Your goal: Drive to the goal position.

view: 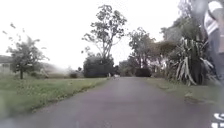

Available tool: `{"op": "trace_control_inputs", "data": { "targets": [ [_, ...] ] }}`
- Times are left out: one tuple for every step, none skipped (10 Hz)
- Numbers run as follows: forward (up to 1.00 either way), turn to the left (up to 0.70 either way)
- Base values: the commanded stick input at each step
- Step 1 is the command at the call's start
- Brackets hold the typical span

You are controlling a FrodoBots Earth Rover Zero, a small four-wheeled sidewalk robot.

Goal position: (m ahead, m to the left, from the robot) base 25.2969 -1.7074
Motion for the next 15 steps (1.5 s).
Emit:
{"op": "trace_control_inputs", "data": {
  "targets": [
    [0.85,0.00],
    [0.85,0.00],
    [0.85,0.00],
    [0.85,0.00],
    [0.85,0.00],
    [0.85,0.00],
    [0.85,0.00],
    [0.85,0.00],
    [0.85,0.00],
    [0.85,0.00],
    [0.85,0.00],
    [0.85,0.00],
    [0.85,0.00],
    [0.85,0.00],
    [0.85,0.00]
  ]
}}
